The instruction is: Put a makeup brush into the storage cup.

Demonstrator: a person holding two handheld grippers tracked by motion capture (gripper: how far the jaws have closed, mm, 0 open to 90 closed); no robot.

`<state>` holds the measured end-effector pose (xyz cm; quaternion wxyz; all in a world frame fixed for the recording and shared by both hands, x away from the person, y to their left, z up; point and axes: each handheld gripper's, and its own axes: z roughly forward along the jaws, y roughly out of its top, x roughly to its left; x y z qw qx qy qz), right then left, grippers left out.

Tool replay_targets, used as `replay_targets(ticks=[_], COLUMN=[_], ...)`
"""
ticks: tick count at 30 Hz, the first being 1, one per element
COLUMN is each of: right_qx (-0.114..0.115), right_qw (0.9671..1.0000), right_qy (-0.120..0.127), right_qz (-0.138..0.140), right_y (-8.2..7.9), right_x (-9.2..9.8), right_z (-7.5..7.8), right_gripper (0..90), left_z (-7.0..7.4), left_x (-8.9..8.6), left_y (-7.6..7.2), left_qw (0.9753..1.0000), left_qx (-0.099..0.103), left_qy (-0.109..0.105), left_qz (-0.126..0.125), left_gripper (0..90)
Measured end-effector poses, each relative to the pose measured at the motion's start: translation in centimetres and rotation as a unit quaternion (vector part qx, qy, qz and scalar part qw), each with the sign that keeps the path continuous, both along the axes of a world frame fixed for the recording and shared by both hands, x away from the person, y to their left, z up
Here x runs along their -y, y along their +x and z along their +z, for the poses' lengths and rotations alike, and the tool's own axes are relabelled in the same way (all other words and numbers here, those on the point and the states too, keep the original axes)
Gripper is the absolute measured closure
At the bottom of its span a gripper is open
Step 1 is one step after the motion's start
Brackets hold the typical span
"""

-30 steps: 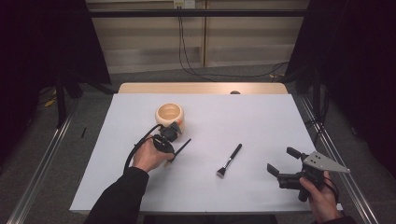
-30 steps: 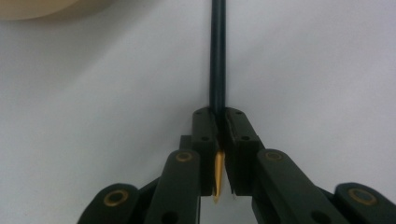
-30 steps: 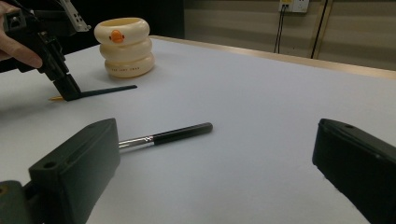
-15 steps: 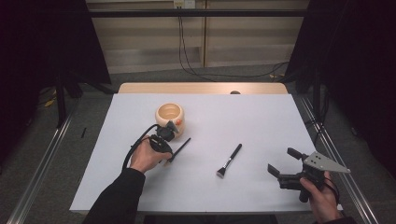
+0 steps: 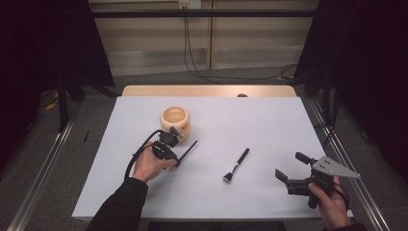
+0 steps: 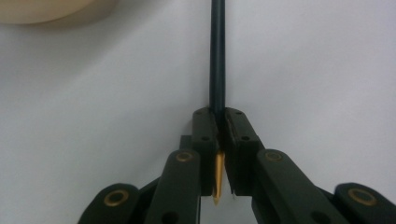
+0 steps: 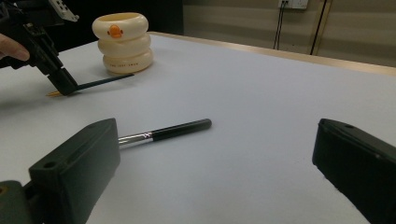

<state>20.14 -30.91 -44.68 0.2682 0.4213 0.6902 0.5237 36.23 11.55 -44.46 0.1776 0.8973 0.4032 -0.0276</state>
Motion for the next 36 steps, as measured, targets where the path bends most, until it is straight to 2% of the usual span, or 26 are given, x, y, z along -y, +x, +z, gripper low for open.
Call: replay_targets(ticks=[5, 10, 13, 16, 18, 19, 20, 23, 28, 29, 30, 32, 34, 35, 36], right_qx=[0.000, 0.000, 0.000, 0.000, 0.000, 0.000, -0.001, 0.000, -0.001, 0.000, -0.001, -0.002, -0.001, 0.000, 0.000], right_qw=[1.0000, 1.0000, 1.0000, 1.0000, 1.0000, 1.0000, 1.0000, 1.0000, 1.0000, 1.0000, 1.0000, 1.0000, 1.0000, 1.0000, 1.0000], right_qy=[0.000, 0.000, 0.001, 0.002, 0.002, 0.002, 0.003, 0.002, 0.001, 0.001, 0.001, 0.002, 0.000, 0.000, 0.000], right_qz=[0.002, 0.001, 0.001, 0.001, 0.001, 0.001, 0.001, 0.000, 0.001, 0.001, 0.001, 0.000, 0.001, 0.001, 0.001], right_y=[0.0, 0.0, 0.0, 0.0, 0.0, 0.0, 0.0, 0.0, 0.0, 0.0, 0.0, 0.0, 0.0, 0.0, 0.0], right_x=[0.0, 0.1, 0.0, 0.0, 0.0, 0.0, 0.0, 0.0, 0.0, 0.0, 0.0, 0.0, 0.1, 0.1, 0.0], right_z=[0.0, 0.0, 0.0, 0.0, 0.0, 0.0, 0.0, 0.0, 0.0, 0.0, 0.0, 0.0, 0.0, 0.0, 0.0], right_gripper=[0.1, 0.1, 0.1, 0.1, 0.1, 0.1, 0.1, 0.1, 0.1, 0.0, 0.0, 0.1, 0.1, 0.0, 0.1], left_z=[0.7, 1.1, 1.4, 1.7, 2.1, 2.2, 2.3, 2.7, 3.1, 3.2, 3.2, 3.4, 3.5, 3.6, 3.7], left_x=[-0.3, -0.7, -1.0, -1.4, -1.7, -1.8, -1.9, -2.2, -2.6, -2.8, -2.9, -3.1, -3.4, -3.5, -3.7], left_y=[-0.4, -1.0, -1.5, -1.7, -1.8, -2.0, -2.0, -2.3, -3.0, -3.1, -3.2, -3.5, -3.6, -3.7, -3.8], left_qw=[0.9993, 0.9978, 0.9958, 0.9918, 0.9885, 0.9861, 0.9847, 0.9808, 0.9717, 0.9686, 0.9644, 0.9591, 0.9512, 0.9488, 0.9434], left_qx=[0.015, 0.030, 0.052, 0.078, 0.093, 0.106, 0.108, 0.124, 0.156, 0.167, 0.176, 0.194, 0.208, 0.215, 0.225], left_qy=[-0.031, -0.059, -0.074, -0.101, -0.119, -0.128, -0.135, -0.149, -0.176, -0.183, -0.196, -0.205, -0.226, -0.230, -0.242], left_qz=[-0.015, 0.001, -0.009, -0.004, -0.003, 0.010, 0.018, 0.019, 0.019, 0.022, 0.019, 0.024, 0.025, 0.028, 0.026], left_gripper=[83.8, 83.8, 83.8, 83.8, 83.8, 83.8, 83.8, 83.8, 83.8, 83.8, 83.8, 83.8, 83.8, 83.8, 83.7])
